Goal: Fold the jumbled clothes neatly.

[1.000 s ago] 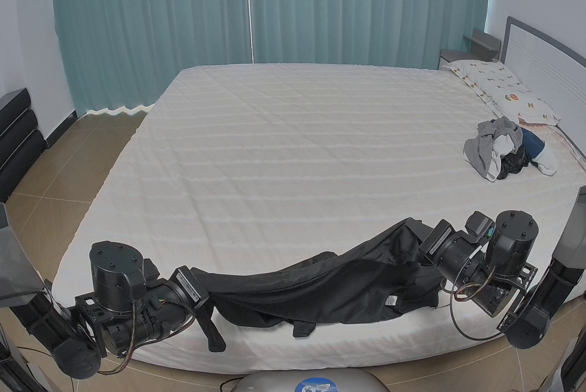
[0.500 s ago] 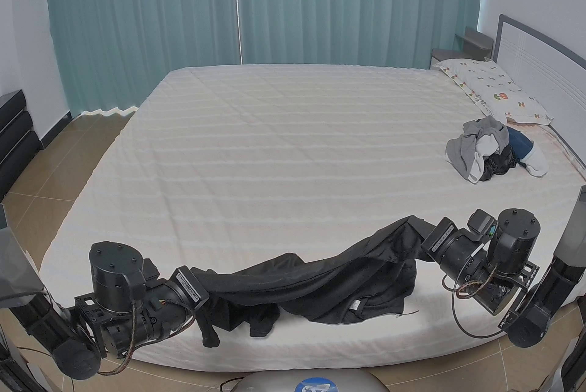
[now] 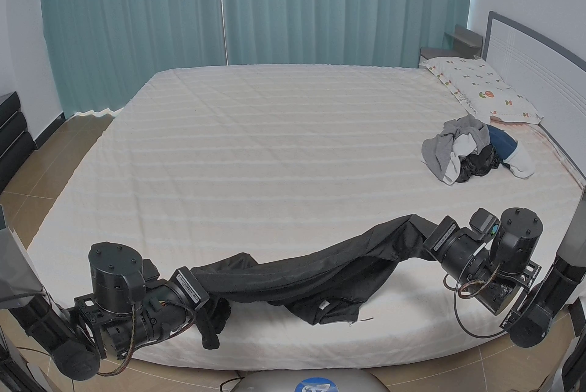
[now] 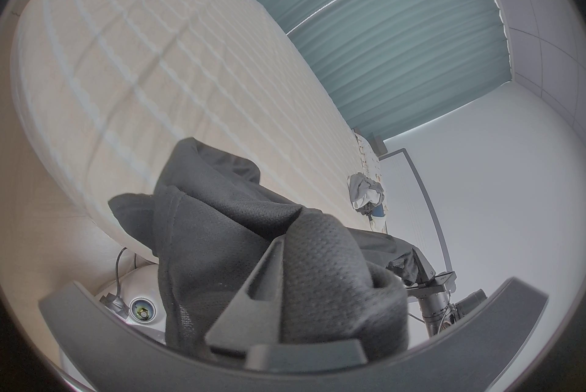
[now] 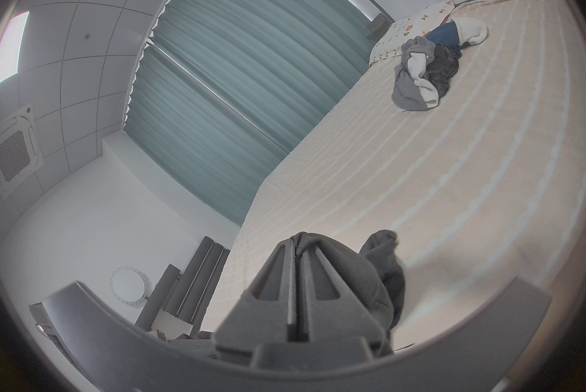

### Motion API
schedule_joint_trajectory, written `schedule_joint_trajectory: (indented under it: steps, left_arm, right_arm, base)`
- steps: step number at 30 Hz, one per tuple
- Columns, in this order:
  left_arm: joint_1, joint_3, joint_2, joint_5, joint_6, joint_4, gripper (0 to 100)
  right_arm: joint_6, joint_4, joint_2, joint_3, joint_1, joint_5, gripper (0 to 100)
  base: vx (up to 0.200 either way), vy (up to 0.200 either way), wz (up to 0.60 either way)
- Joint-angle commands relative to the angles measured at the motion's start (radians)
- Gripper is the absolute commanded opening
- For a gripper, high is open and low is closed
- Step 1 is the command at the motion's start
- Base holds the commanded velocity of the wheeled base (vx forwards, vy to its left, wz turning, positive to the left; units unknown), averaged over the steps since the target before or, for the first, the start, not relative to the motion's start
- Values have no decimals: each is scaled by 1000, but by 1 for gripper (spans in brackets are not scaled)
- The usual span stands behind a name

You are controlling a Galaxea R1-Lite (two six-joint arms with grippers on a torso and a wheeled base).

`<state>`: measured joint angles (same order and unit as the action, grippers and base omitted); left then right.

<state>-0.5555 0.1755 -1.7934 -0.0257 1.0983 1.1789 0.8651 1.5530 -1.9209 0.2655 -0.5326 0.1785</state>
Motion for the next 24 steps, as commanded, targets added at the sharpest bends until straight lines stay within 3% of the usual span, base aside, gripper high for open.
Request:
schedule_joint_trajectory:
  steps: [1,12,20,21,24]
  left_arm:
    - [-1,1,0,0,0,1,0]
    - [-1,-2,2,-6,-3,1,0]
    - [0,1,6,-11,-6,1,0]
    - [0,-39,200,-10,-113,-35,0]
    - [0,-39,200,-10,-113,-35,0]
  right_arm:
    - [0,12,2,0,0,-1,0]
    - [0,12,2,0,0,-1,0]
    - [0,12,8,-2,0,-1,0]
    - [-98,10,279,-152,11,-211,0]
    - [-100,10,279,-152,11,-211,0]
  base:
    - [0,-200,0]
    - [0,-200,0]
    - [0,0,0]
    - [-200,0,0]
    - [-200,0,0]
